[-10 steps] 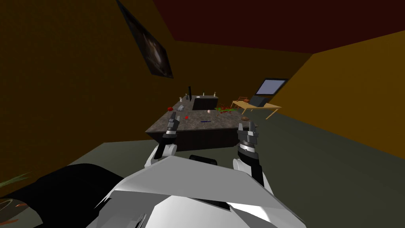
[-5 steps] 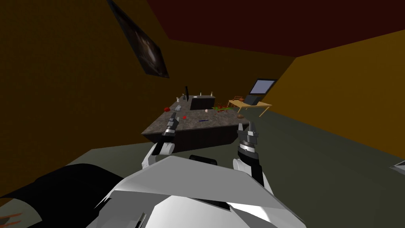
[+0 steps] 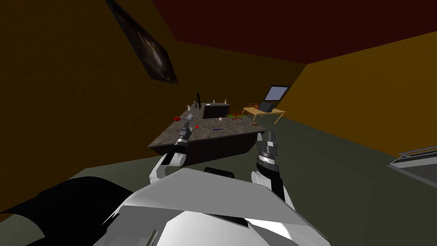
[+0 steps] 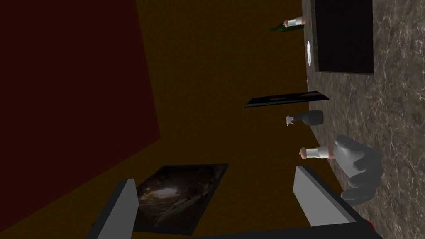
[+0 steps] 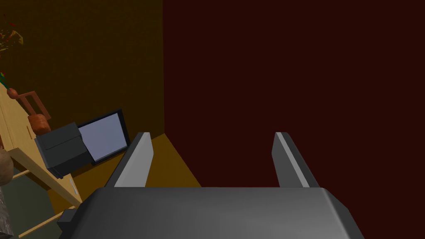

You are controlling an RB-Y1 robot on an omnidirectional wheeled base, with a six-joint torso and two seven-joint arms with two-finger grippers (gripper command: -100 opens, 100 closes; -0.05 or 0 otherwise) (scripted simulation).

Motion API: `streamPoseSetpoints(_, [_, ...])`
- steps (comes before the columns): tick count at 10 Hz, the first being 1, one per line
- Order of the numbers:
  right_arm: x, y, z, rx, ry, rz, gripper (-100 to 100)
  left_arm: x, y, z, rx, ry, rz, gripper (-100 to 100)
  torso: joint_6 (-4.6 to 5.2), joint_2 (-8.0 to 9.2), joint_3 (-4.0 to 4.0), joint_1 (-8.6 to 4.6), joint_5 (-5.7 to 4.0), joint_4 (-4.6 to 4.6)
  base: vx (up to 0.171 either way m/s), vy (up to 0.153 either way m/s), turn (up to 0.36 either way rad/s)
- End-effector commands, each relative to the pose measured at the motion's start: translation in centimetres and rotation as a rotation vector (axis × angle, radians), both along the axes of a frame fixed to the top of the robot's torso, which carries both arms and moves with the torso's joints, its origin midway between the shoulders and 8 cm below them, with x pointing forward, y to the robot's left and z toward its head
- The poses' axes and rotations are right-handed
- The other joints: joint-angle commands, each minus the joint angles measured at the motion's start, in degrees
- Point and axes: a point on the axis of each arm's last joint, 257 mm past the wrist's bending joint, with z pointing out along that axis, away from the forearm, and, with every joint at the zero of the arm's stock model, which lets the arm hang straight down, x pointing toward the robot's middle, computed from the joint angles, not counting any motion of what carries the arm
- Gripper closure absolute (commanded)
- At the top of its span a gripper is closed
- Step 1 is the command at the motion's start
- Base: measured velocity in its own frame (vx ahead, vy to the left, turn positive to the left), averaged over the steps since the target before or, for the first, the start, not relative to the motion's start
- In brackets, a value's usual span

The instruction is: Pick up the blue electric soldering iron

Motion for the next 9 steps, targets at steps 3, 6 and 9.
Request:
streamPoseSetpoints(3, [0.0, 0.0, 0.0, 0.0, 0.0, 0.0, 0, 0.8, 1.7, -1.3, -0.026, 0.075, 0.017, -100, -0.04, -0.05, -0.03, 0.0, 0.0, -0.01, -0.022, -0.004, -0.095])
streamPoseSetpoints(6, [0.0, 0.0, 0.0, 0.0, 0.0, 0.0, 0, 1.2, 3.1, -2.8, -0.05, 0.146, 0.035, -100, 0.0, 0.03, 0.02, -0.02, -0.01, 0.01, -0.037, -0.004, -0.148])
streamPoseSetpoints(9, [0.0, 0.0, 0.0, 0.0, 0.0, 0.0, 0, 1.5, 4.5, -4.0, -0.075, 0.207, 0.053, -100, 0.0, -0.03, -0.02, -0.01, 0.0, 0.0, -0.022, -0.004, -0.106])
